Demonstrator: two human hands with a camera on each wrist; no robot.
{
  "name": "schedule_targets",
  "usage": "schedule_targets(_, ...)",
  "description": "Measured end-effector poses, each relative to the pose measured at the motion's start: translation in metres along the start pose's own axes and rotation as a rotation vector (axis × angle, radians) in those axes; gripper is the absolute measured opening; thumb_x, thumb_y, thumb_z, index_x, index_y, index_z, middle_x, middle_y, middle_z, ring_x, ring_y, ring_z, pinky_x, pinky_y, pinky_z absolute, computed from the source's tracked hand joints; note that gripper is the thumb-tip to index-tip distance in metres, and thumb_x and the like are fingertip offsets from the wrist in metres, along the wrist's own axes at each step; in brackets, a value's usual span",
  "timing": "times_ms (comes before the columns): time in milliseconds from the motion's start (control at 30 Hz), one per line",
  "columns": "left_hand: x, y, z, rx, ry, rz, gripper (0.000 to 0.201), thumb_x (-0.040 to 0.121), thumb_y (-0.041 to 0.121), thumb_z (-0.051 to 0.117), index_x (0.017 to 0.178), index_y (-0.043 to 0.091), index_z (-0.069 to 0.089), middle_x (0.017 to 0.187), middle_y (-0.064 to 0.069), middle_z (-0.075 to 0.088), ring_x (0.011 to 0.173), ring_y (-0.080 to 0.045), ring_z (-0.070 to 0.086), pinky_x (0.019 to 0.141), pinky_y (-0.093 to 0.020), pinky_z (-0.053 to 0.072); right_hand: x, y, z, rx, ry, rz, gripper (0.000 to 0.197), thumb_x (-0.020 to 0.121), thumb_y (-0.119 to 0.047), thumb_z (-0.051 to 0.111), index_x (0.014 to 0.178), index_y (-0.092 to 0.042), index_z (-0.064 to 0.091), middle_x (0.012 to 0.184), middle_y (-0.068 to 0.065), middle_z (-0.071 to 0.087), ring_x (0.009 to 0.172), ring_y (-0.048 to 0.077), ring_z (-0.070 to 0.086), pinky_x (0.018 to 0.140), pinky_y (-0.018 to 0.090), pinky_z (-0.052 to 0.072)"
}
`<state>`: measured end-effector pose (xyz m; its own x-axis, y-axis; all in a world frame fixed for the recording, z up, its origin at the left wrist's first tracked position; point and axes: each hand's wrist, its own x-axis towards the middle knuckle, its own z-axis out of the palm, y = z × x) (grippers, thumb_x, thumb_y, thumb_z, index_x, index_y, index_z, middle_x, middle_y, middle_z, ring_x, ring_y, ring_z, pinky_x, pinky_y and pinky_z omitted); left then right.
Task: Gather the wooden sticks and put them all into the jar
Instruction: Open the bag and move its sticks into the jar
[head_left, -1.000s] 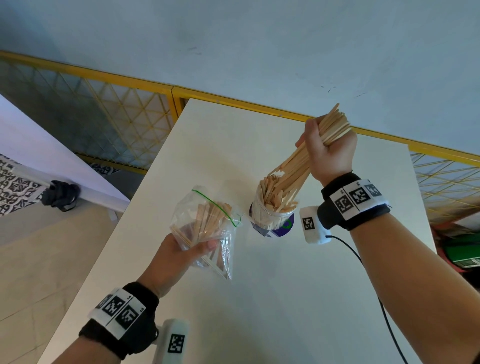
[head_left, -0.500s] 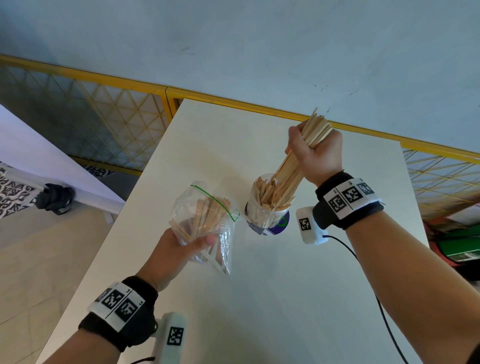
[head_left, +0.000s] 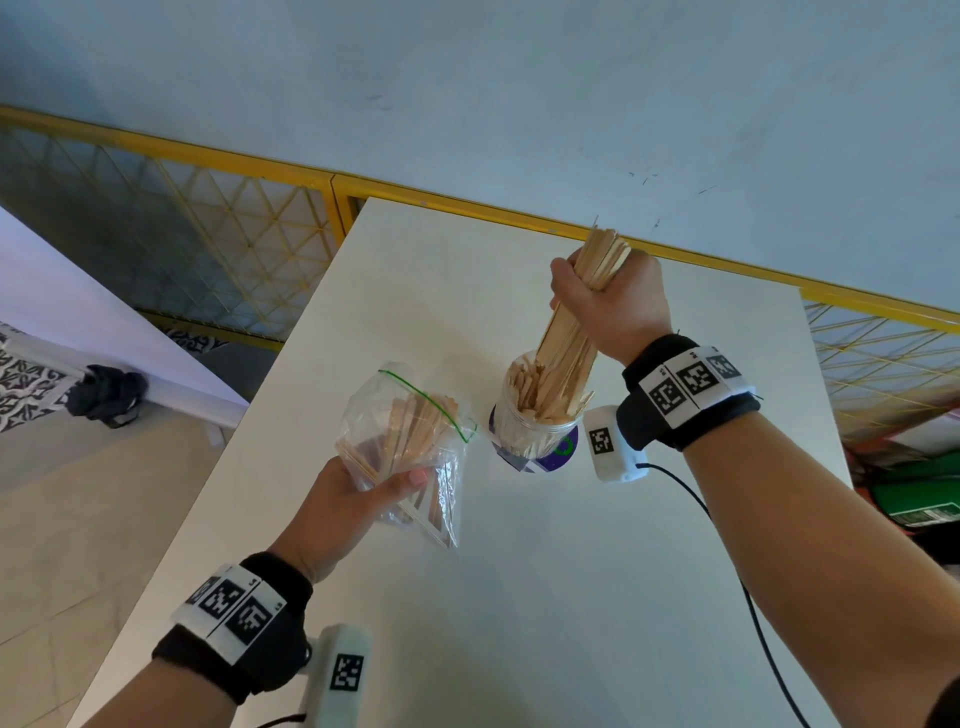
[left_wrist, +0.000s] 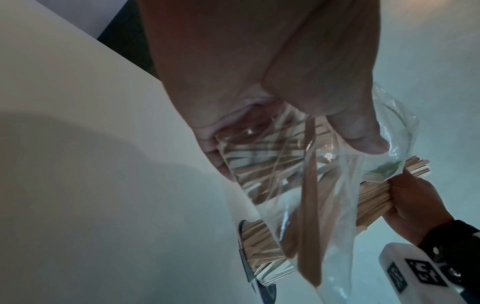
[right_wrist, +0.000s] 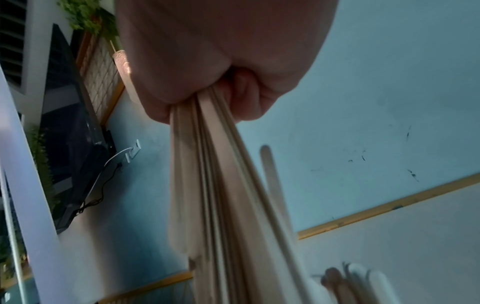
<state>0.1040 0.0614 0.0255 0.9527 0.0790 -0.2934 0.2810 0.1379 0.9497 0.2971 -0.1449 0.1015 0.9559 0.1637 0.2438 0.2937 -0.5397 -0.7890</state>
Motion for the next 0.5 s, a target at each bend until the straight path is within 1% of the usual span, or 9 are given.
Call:
schedule_targets(67,0.001,0.000,0.001,0.003,0.001,0.008,0.029,0.055,0.042,0.074,0.083,0.038,0.078,0.091,0.007,0.078,0.086,-0.004,0.072,0.059,-0.013,0.054,-0.002,0.002,0.000,-0.043,0.010,-0.039,0.029,0.084,-0.027,0.060,0.063,-0.007,0.063,0.062,0.009,0.068,0.060,0.024,0.065,0.054,0.033,0.055)
schedule_targets(100,0.002,0.000,0.001,0.003,0.002,0.009,0.029,0.055,0.042,0.074,0.084,0.038,0.078,0.091,0.007,0.078,0.087,-0.004,0.072,0.059,-0.013,0.054,-0.003,0.005,0.001,-0.074,0.017,-0.055,0.029,0.082,-0.030,0.062,0.064,-0.007,0.063,0.062,0.009,0.067,0.059,0.026,0.064,0.054,0.035,0.055)
schedule_targets(200,0.002,0.002,0.001,0.002,0.006,0.013,0.029,0.055,0.043,0.074,0.083,0.037,0.078,0.089,0.006,0.078,0.085,-0.004,0.072,0.060,-0.013,0.054,-0.009,0.013,0.005,-0.099,0.052,-0.021,0.027,0.076,-0.038,0.063,0.063,-0.015,0.062,0.060,0.002,0.065,0.058,0.022,0.063,0.056,0.035,0.055)
schedule_targets(267,0.002,0.002,0.001,0.006,0.009,0.020,0.028,0.055,0.043,0.073,0.082,0.038,0.078,0.088,0.007,0.078,0.084,-0.004,0.072,0.060,-0.012,0.054,-0.010,0.017,0.007,-0.072,0.069,0.019,0.026,0.074,-0.040,0.063,0.062,-0.017,0.062,0.060,0.000,0.065,0.058,0.021,0.063,0.056,0.035,0.055)
schedule_targets(333,0.001,0.002,0.001,0.005,0.008,0.022,0.029,0.054,0.044,0.075,0.081,0.038,0.078,0.088,0.006,0.078,0.083,-0.004,0.072,0.059,-0.012,0.054,-0.012,0.019,0.010,-0.086,0.029,0.033,0.025,0.075,-0.037,0.064,0.062,-0.016,0.063,0.058,-0.002,0.063,0.057,0.019,0.063,0.056,0.034,0.055)
schedule_targets(400,0.000,0.002,0.000,0.003,0.006,0.027,0.034,0.049,0.047,0.079,0.082,0.036,0.078,0.088,0.006,0.078,0.083,-0.004,0.072,0.059,-0.012,0.053,-0.015,0.020,0.012,-0.099,-0.011,0.028,0.026,0.078,-0.032,0.064,0.061,-0.012,0.062,0.055,-0.003,0.060,0.052,0.017,0.059,0.055,0.032,0.054)
schedule_targets(433,0.000,0.001,0.000,0.002,0.006,0.028,0.036,0.048,0.047,0.080,0.082,0.036,0.078,0.089,0.006,0.078,0.083,-0.004,0.072,0.059,-0.012,0.053,-0.016,0.021,0.014,-0.097,-0.013,0.023,0.028,0.079,-0.030,0.064,0.058,-0.012,0.060,0.053,-0.004,0.057,0.049,0.014,0.055,0.053,0.030,0.052)
schedule_targets(500,0.000,0.002,0.000,-0.005,0.014,0.027,0.032,0.052,0.044,0.077,0.082,0.034,0.078,0.089,0.005,0.078,0.084,-0.004,0.072,0.059,-0.012,0.054,-0.017,0.024,0.016,-0.087,0.001,0.023,0.032,0.080,-0.030,0.062,0.053,-0.015,0.053,0.048,-0.006,0.051,0.044,0.012,0.049,0.050,0.029,0.049)
